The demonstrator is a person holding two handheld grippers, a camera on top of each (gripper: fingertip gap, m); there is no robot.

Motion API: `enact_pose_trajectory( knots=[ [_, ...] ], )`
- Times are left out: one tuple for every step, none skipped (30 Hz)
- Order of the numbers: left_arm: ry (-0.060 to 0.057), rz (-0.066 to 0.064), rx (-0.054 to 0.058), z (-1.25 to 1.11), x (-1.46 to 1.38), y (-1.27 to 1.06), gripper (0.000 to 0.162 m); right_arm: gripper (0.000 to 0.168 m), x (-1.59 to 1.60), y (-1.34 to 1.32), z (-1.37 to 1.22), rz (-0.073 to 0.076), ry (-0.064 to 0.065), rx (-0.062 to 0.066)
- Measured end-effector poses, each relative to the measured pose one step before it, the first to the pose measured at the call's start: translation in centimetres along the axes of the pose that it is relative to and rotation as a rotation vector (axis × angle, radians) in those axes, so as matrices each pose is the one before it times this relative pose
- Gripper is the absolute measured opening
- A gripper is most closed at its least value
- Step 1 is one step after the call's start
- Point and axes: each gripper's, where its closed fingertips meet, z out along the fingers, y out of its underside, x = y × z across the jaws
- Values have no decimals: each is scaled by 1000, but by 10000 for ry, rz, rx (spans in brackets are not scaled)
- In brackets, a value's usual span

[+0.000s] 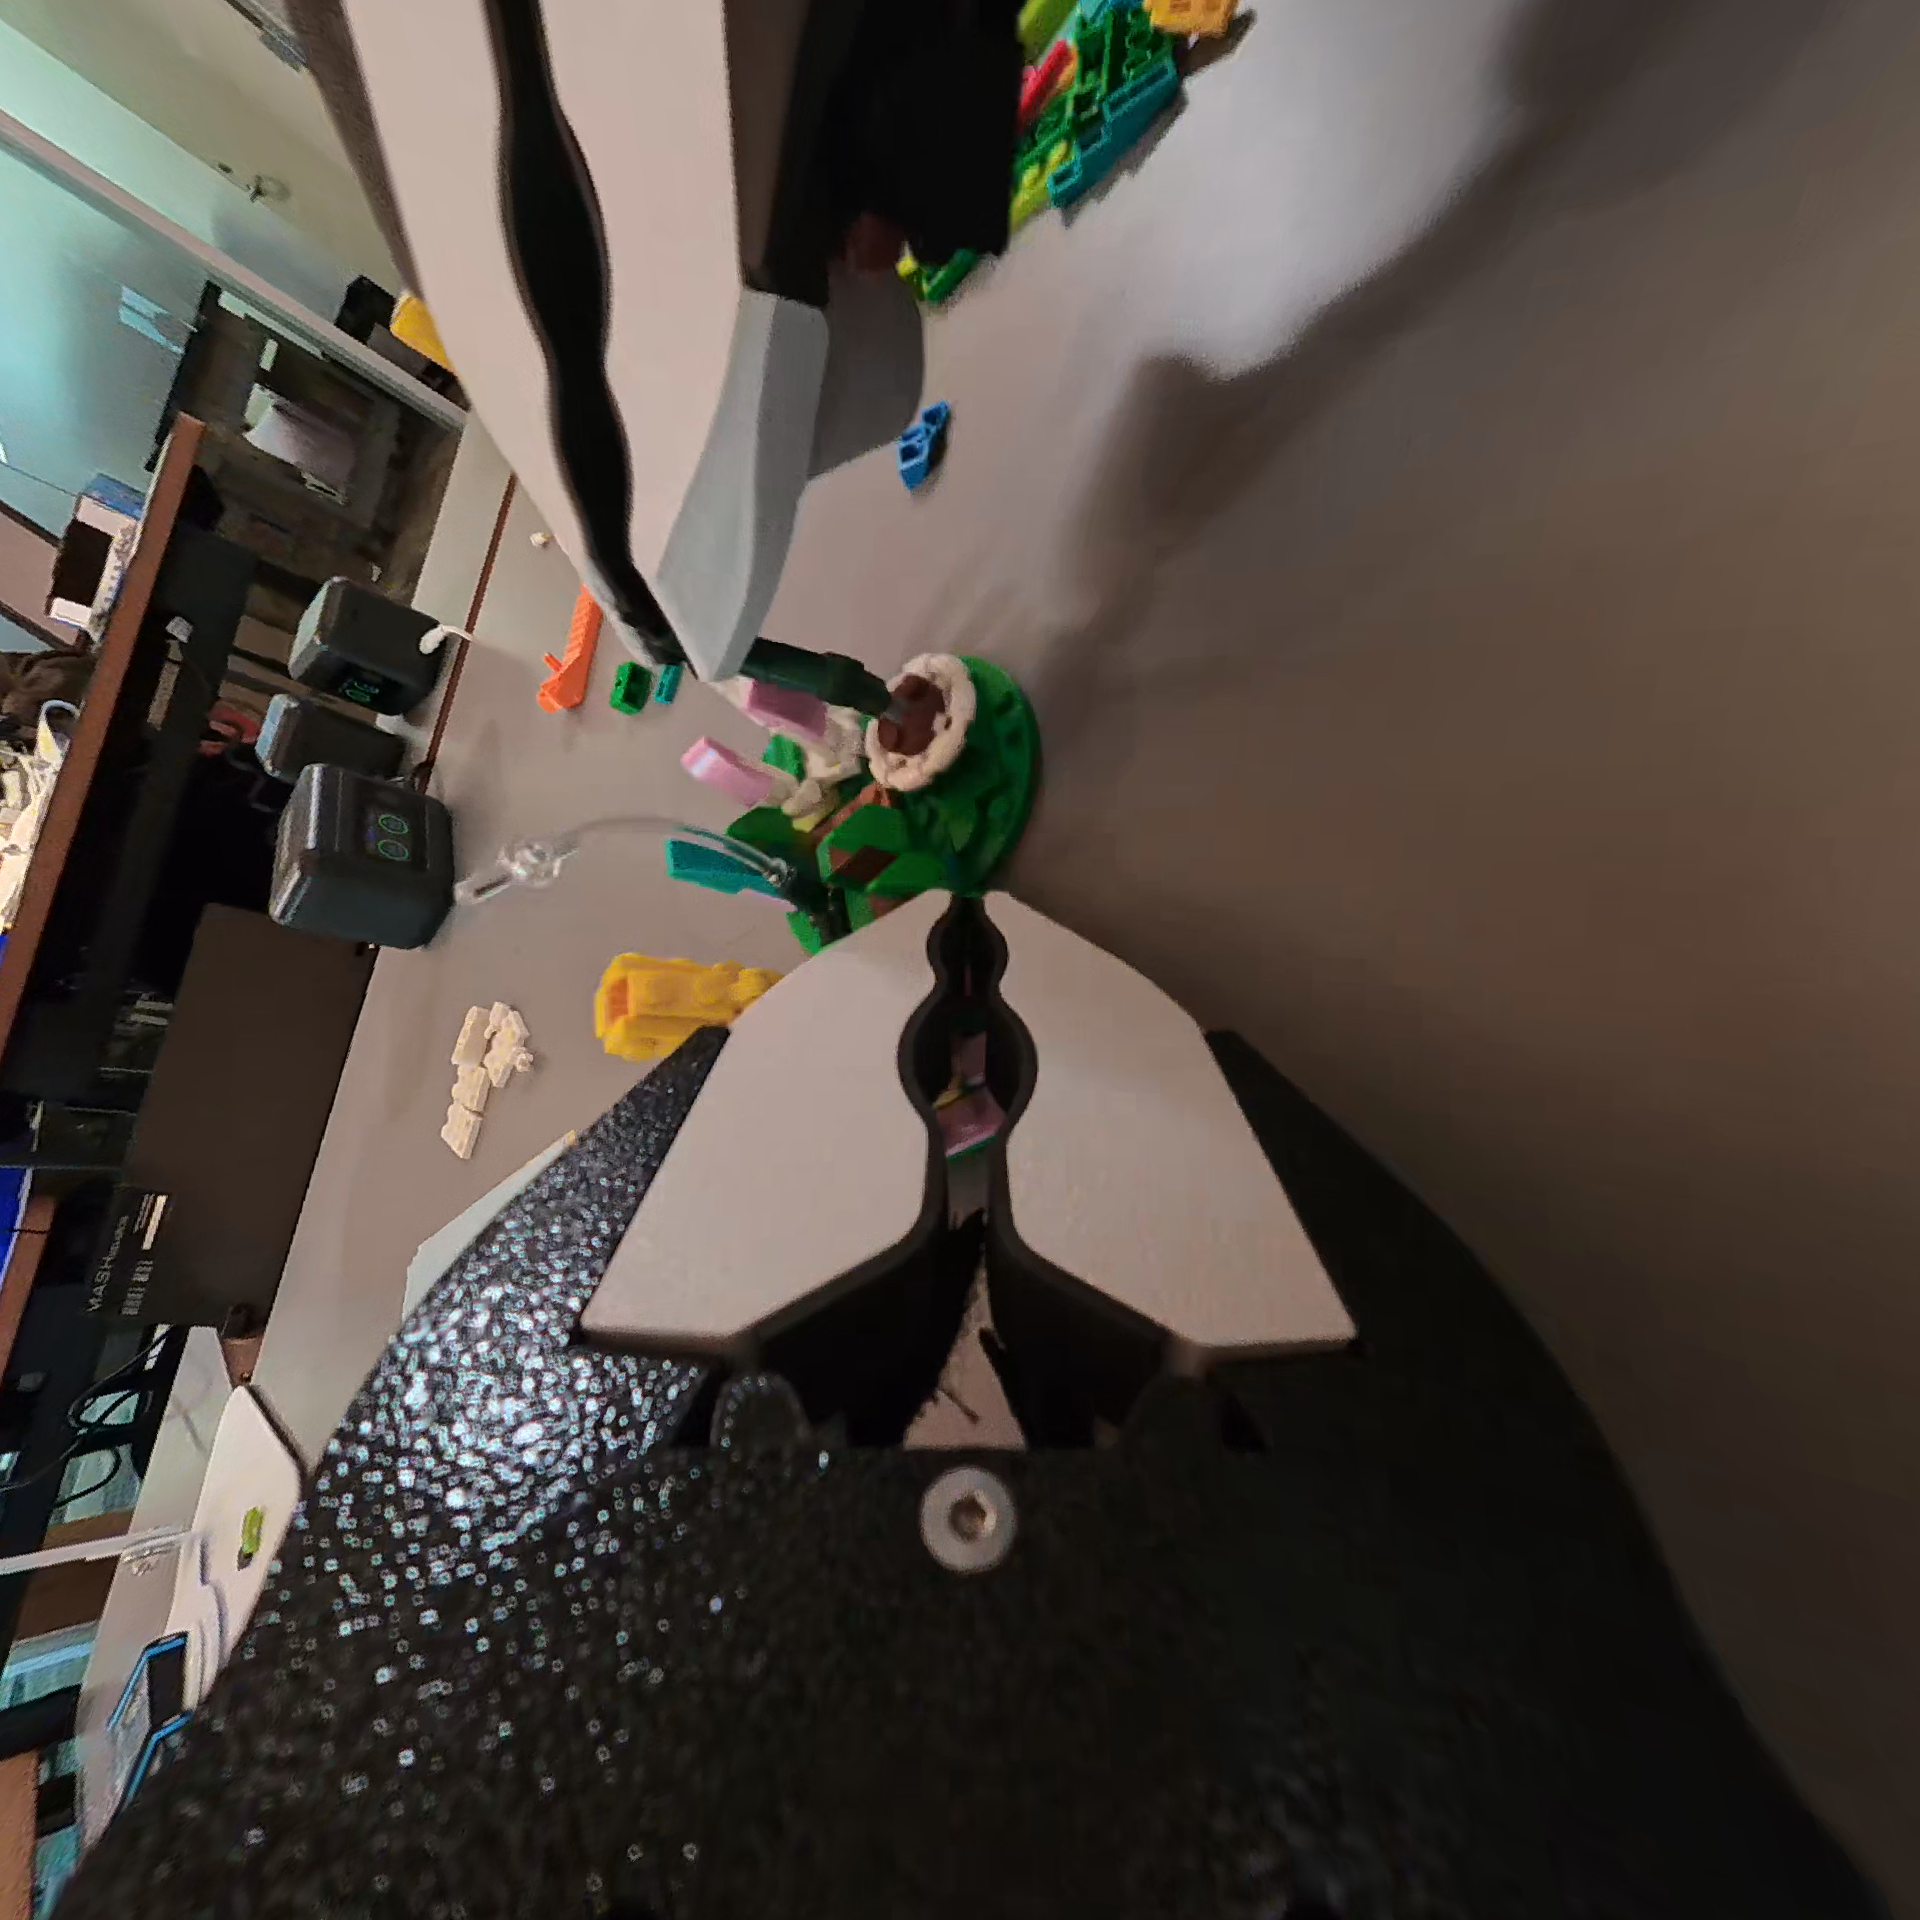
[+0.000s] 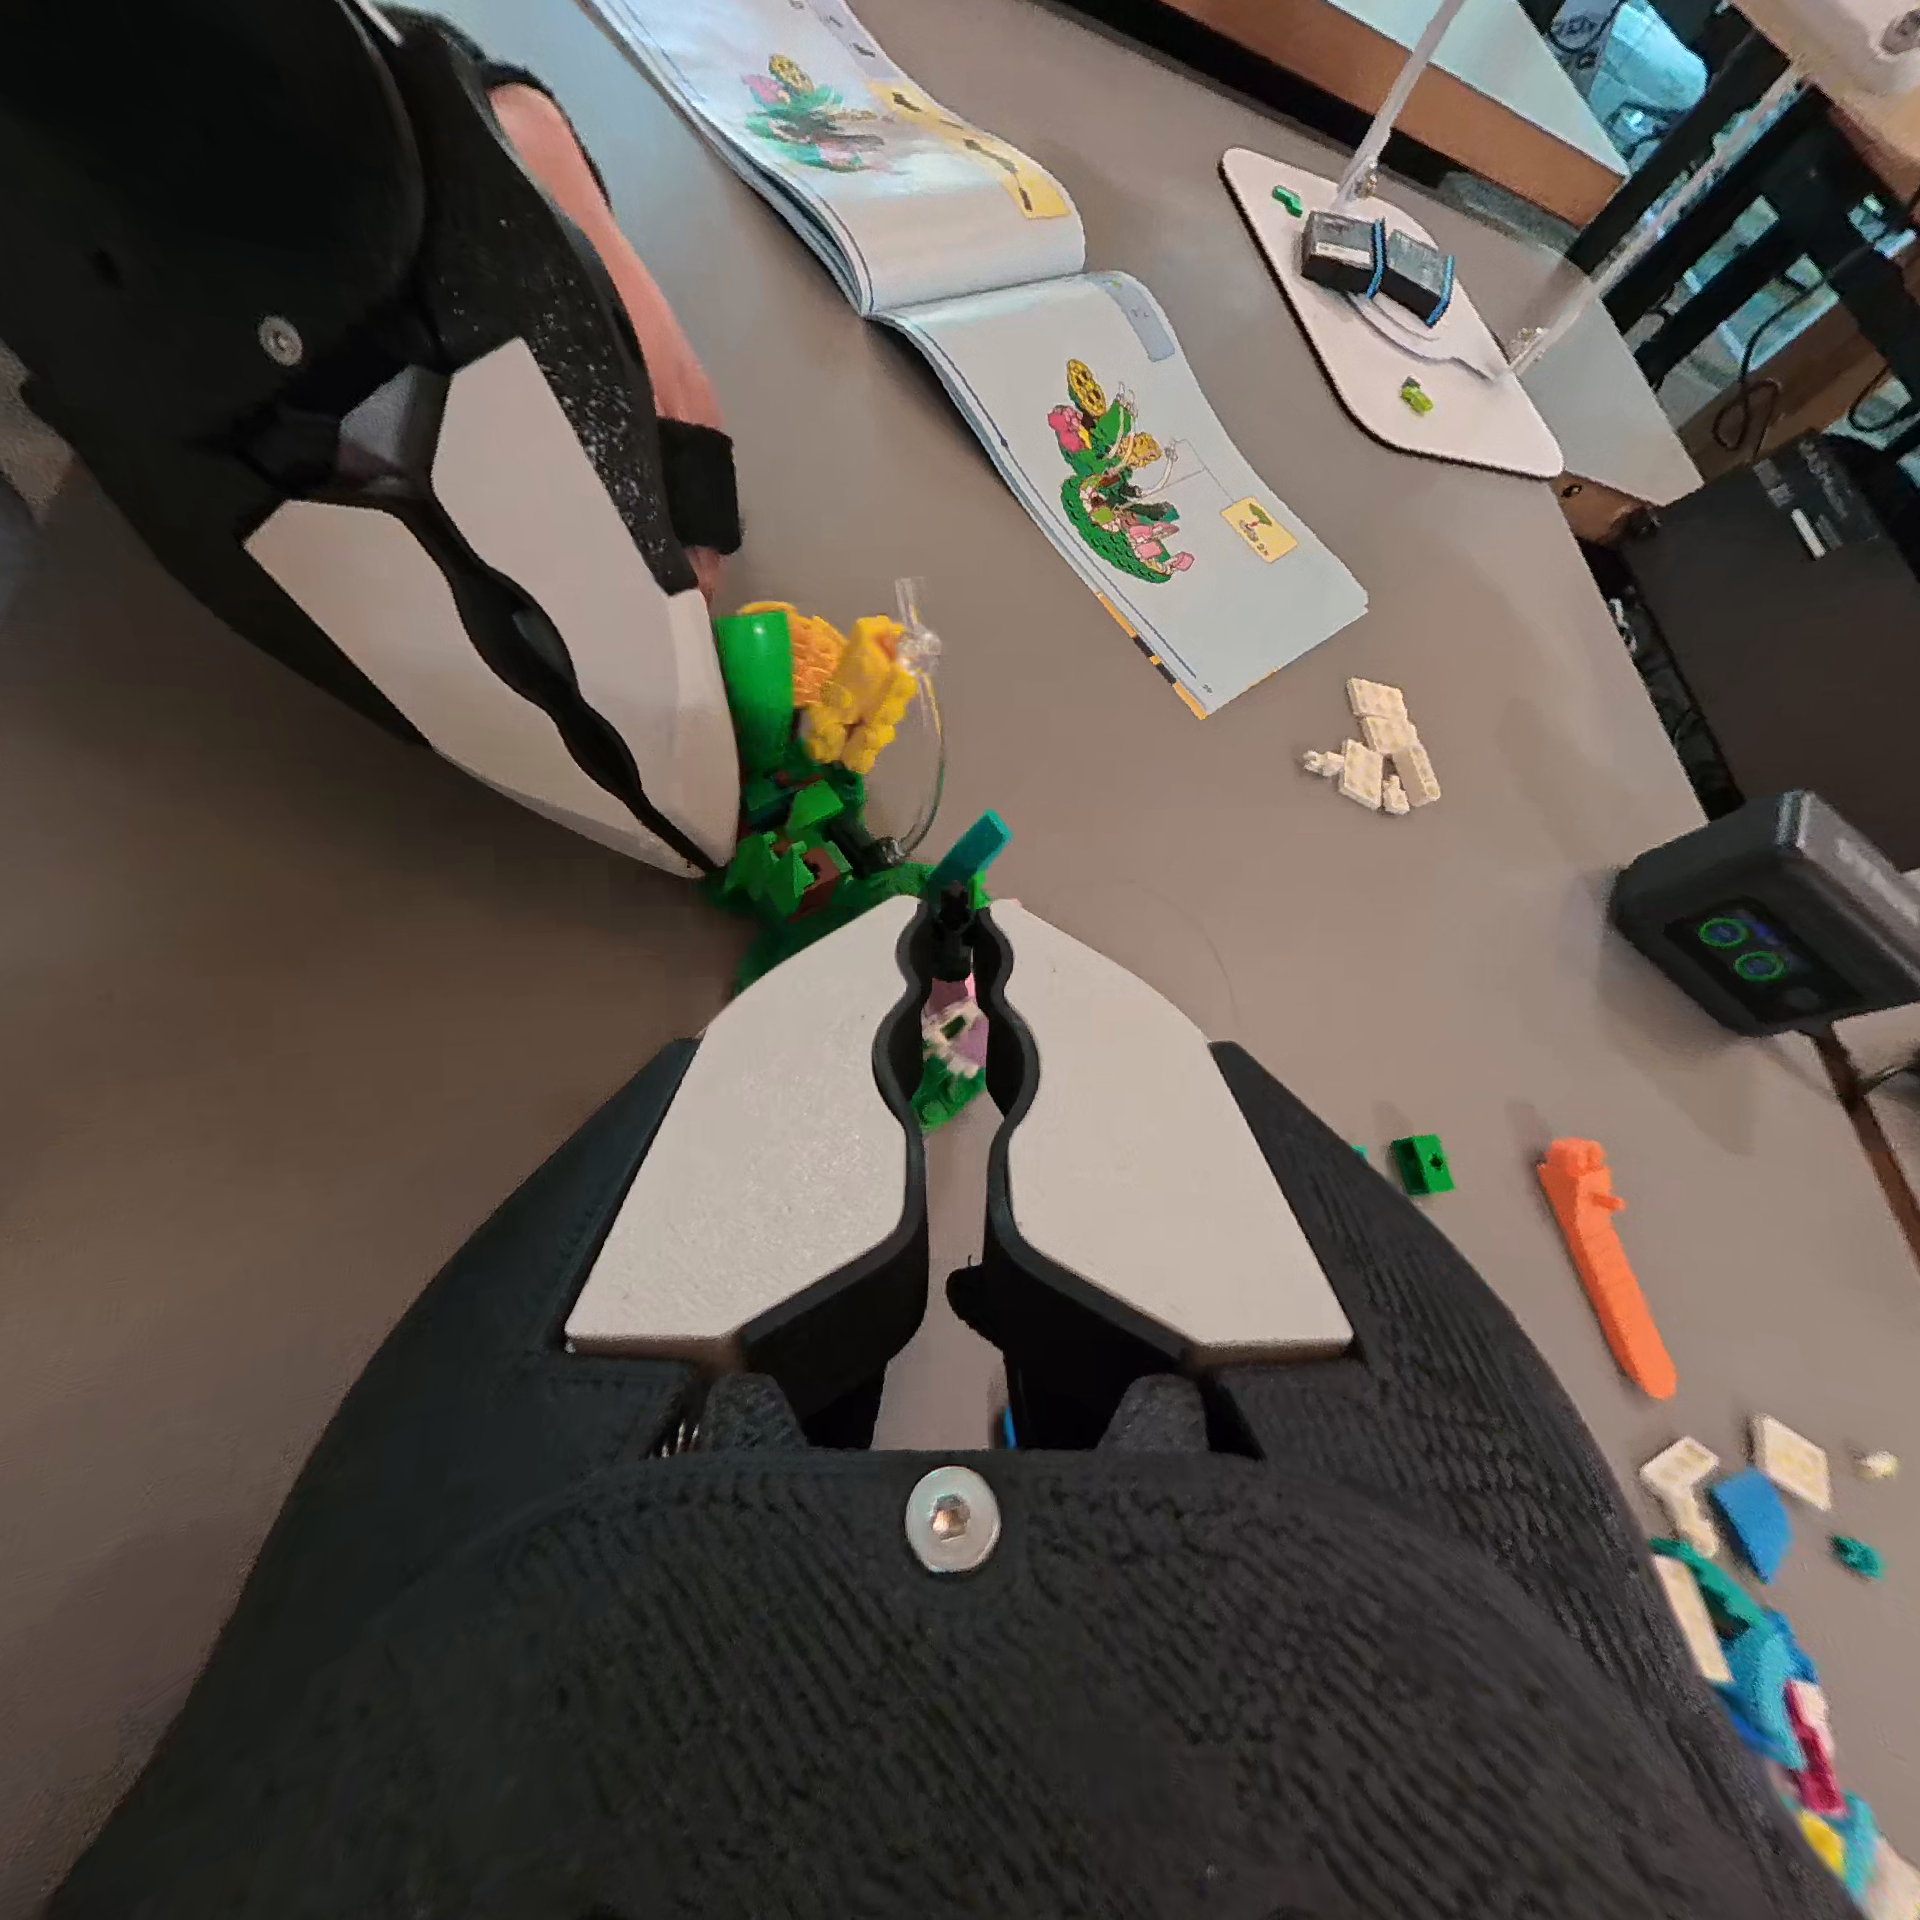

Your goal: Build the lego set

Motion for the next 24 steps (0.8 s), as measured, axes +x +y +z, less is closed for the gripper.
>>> enact_pose_trajectory(
  knots=[
    [122,-1,19,43,137,7,0,6,18,-42,18,-227,-56,-17],
    [104,-55,-50,43,110,66,0,6,-15,-56,45,-162,-84,-12],
    [65,-56,-21,34,56,40,0,6,8,-21,82,-49,-82,-31],
    [48,-62,25,4,59,-22,1,6,14,-13,70,32,-80,-30],
    [2,-31,16,-15,-9,4,1,6,3,-11,49,26,-66,-1],
    [-61,20,-34,-4,-112,80,2,6,17,0,26,15,-43,6],
    [-105,37,-95,-8,-204,162,2,6,2,1,17,48,-41,16],
    [-131,63,-136,4,-290,232,2,6,-32,-10,1,71,-47,22],
    [-165,73,-149,-9,-372,288,2,6,-33,-9,-4,66,-35,13],
    [-224,45,-118,-25,-484,280,1,6,4,2,17,63,-4,10],
    [-224,22,-141,3,-482,329,1,6,36,-15,23,52,30,15],
    [-194,-48,-98,-3,-442,288,0,6,30,-22,38,32,23,23],
    [-117,-115,9,-35,-272,114,0,6,30,-29,32,22,14,22],
    [-37,-154,298,-160,-81,-348,0,6,37,-2,32,16,8,10],
    [48,-157,516,-278,160,-802,0,6,27,-11,30,24,-13,18],
    [89,-51,497,-249,307,-926,0,6,14,0,20,32,-28,18],
    [65,174,352,-146,351,-811,0,6,19,1,12,38,-40,18],
    [-71,304,116,-4,164,-486,0,6,15,-4,13,49,-42,26],
    [-76,279,-85,66,83,-121,1,6,13,12,13,63,-33,19],
    [-120,87,-140,42,-82,76,4,6,21,13,13,67,-20,14],
    [-69,-137,-71,-60,-68,159,6,6,5,2,-1,67,2,4],
    [-53,-334,10,-212,-125,192,7,6,-43,-8,-11,62,4,1],
    [-44,-456,53,-302,-177,211,8,6,-97,-11,-26,44,7,5],
    [8,-471,66,-336,-160,228,8,6,-106,-5,-16,41,29,4]
  ],
)
